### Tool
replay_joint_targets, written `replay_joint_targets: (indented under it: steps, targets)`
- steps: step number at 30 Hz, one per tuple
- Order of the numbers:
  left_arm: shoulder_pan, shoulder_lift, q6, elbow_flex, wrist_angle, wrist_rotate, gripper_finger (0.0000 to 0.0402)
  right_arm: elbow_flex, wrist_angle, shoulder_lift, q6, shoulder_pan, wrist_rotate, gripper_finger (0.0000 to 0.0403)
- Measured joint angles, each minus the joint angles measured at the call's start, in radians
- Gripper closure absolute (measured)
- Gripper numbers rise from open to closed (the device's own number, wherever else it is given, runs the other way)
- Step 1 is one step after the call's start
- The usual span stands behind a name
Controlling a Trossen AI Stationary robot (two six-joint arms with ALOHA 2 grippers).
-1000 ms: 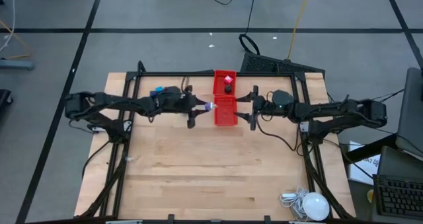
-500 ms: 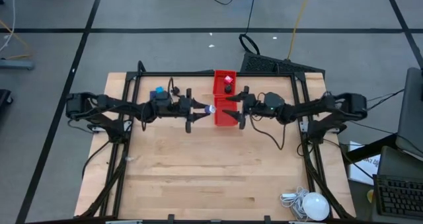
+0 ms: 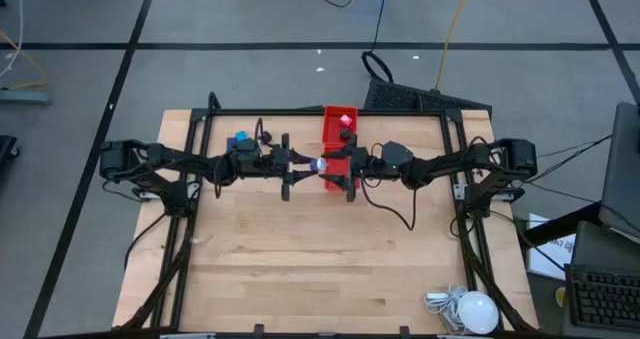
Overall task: Pick & Place Office items
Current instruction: Put the violet charger adapter into the top red basket
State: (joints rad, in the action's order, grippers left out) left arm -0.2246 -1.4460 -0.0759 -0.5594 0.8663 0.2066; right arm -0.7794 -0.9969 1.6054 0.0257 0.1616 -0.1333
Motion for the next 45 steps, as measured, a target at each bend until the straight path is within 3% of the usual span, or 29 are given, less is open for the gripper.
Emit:
replay_joint_targets:
  steps: [16,27,35,40,42,45]
  targets:
    - [0.014,-0.01,0.01,0.0,0.011,-0.03,0.0276,-0.002,0.037,0.0,0.013,0.003,0.006,0.0281]
    - [0.016,-0.012,0.035,0.0,0.006,-0.036,0.0273,-0.01,0.045,0.0,0.018,0.004,0.008,0.0285]
    - [0.018,-0.015,0.125,-0.002,-0.019,-0.025,0.012,-0.017,0.045,-0.043,0.03,0.062,0.053,0.0285]
    - [0.018,-0.015,0.11,-0.002,-0.051,-0.014,0.0055,-0.02,0.083,-0.091,0.032,0.136,0.051,0.0285]
    - [0.018,-0.015,0.065,-0.002,-0.054,-0.015,0.0038,-0.055,0.178,-0.104,0.048,0.179,0.053,0.0285]
    - [0.017,-0.015,-0.009,-0.002,-0.057,-0.028,0.0019,-0.171,0.475,-0.109,0.04,0.234,0.054,0.0285]
